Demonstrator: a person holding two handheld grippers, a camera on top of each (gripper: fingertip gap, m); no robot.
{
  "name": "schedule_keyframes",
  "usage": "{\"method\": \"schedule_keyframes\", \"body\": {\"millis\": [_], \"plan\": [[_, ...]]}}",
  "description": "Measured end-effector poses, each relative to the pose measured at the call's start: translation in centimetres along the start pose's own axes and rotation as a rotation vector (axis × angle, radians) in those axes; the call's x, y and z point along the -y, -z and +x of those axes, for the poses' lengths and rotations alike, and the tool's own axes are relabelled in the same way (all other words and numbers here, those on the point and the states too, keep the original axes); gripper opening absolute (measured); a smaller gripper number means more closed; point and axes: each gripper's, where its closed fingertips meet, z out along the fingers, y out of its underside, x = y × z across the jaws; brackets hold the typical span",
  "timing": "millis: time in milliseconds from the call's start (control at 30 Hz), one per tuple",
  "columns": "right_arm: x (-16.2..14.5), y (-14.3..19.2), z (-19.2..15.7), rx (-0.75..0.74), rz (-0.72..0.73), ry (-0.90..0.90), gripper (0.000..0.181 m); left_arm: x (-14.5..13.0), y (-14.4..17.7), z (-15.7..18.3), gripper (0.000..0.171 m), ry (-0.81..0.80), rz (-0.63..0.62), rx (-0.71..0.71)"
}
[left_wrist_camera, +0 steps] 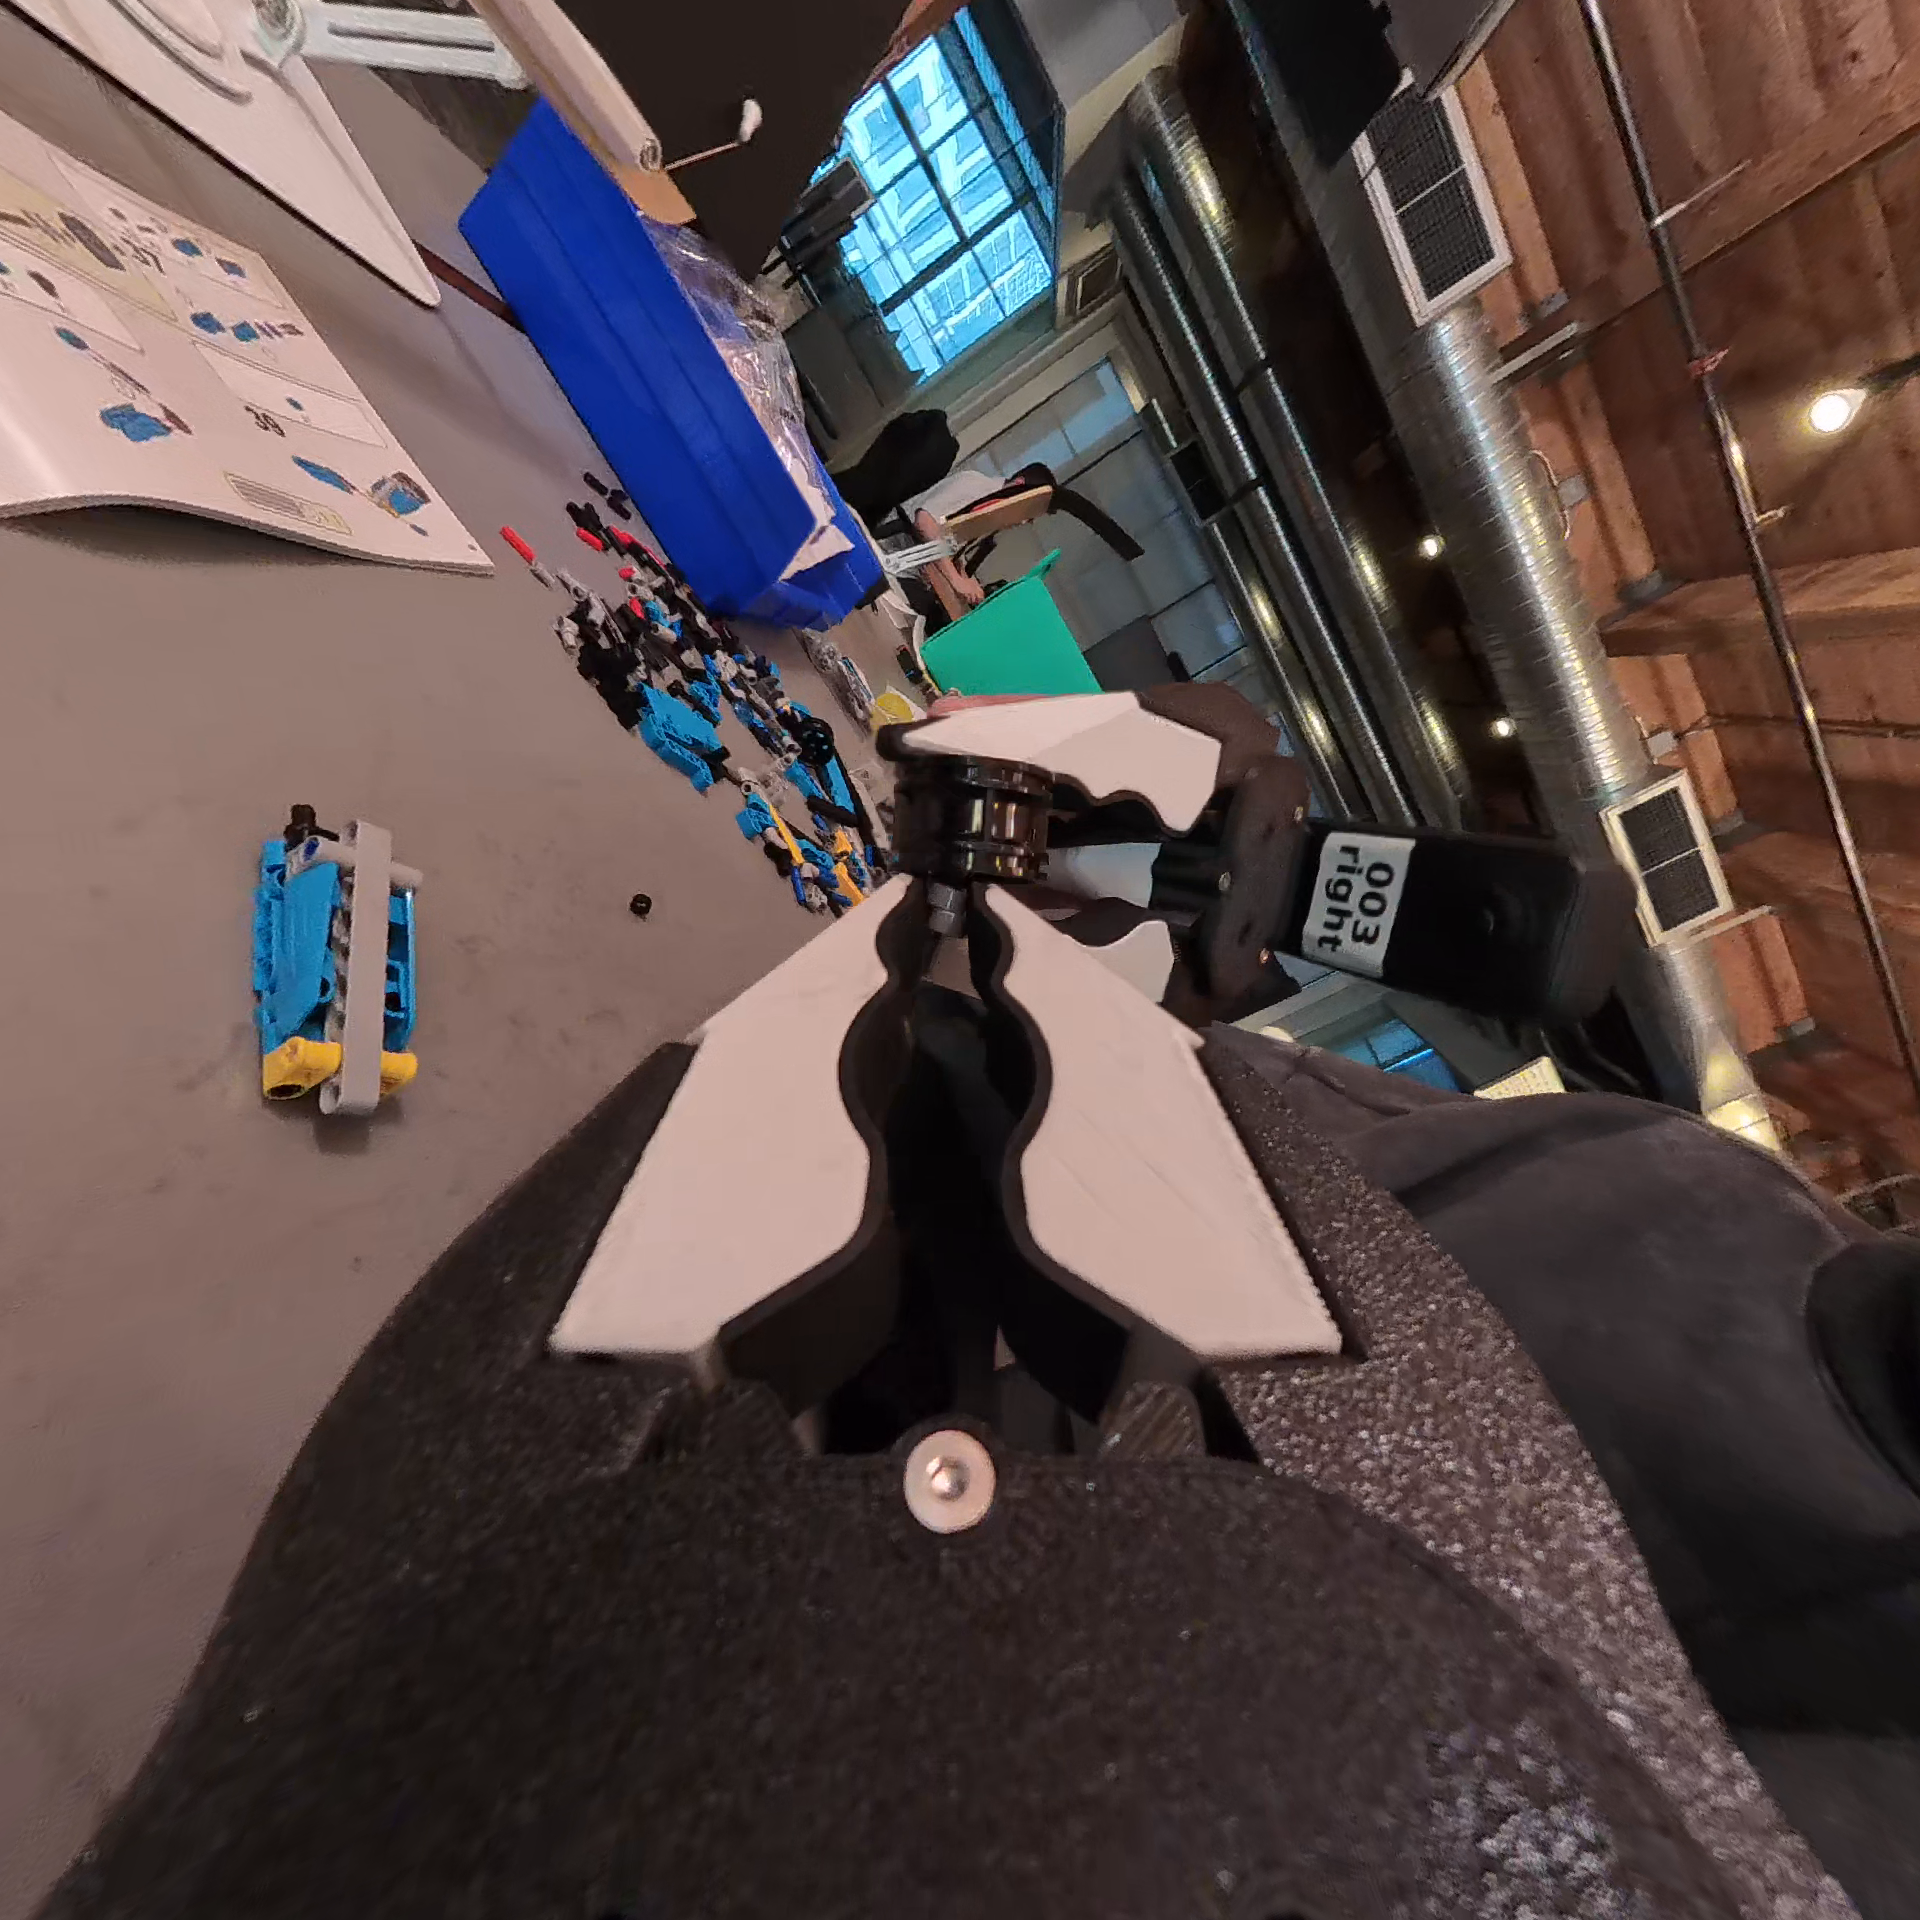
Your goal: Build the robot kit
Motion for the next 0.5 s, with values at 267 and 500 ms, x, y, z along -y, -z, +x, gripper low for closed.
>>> {"method": "schedule_keyframes", "body": {"millis": [267,500], "plan": [[0.6,0.2,1.0,-0.003,0.056,-0.136,0.037,0.8,0.2,0.4,0.006,-0.003,0.039,-0.012],[0.9,0.2,0.5,0.001,0.061,-0.139,0.059,1.6,0.7,-0.6,0.006,0.066,0.111,-0.011]]}}
